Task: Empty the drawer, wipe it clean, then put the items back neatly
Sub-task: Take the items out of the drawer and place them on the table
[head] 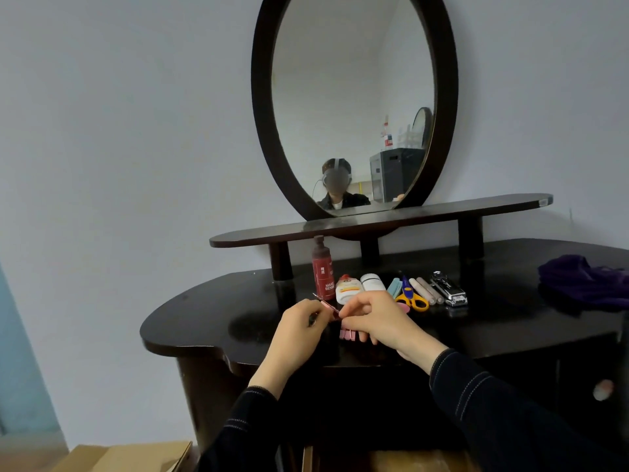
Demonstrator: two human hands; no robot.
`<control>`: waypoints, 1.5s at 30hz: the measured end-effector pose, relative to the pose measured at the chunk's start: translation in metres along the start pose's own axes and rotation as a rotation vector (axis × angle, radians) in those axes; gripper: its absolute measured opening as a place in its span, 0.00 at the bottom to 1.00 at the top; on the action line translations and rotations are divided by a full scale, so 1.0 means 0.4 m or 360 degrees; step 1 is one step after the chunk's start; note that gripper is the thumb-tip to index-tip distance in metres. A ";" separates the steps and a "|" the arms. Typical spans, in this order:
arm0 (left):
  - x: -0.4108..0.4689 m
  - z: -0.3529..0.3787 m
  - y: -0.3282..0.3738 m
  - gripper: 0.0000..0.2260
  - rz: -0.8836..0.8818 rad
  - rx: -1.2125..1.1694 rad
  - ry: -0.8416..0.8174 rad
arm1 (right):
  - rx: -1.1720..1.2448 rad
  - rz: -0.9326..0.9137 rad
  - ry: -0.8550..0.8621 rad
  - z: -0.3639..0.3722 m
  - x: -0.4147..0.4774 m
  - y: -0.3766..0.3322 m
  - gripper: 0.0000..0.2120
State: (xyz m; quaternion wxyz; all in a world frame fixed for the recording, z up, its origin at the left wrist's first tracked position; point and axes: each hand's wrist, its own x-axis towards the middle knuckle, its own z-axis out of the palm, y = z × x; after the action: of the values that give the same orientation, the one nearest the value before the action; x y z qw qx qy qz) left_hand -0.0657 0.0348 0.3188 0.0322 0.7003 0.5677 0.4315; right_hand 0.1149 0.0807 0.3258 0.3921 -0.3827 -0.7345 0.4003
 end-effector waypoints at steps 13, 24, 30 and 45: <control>-0.021 0.010 -0.001 0.10 0.0154 0.0307 -0.0221 | 0.0042 0.0053 0.0041 -0.008 -0.013 -0.013 0.06; -0.110 0.013 0.021 0.19 0.0175 0.0211 0.0382 | 0.0009 -0.0008 0.0403 -0.013 -0.082 -0.001 0.12; -0.245 0.072 0.021 0.22 0.0196 -0.0020 0.0700 | -0.0157 -0.0406 0.0555 -0.017 -0.224 0.017 0.15; -0.334 0.164 0.084 0.08 0.0486 0.0291 0.0805 | -0.0526 0.0210 0.0004 -0.063 -0.481 0.347 0.08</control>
State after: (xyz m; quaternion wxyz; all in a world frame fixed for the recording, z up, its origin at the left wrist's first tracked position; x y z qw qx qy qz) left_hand 0.0045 -0.0579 0.2201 -0.2384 0.6480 0.4823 0.5391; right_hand 0.2484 -0.0271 0.1598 0.2977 -0.4899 -0.7630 0.2987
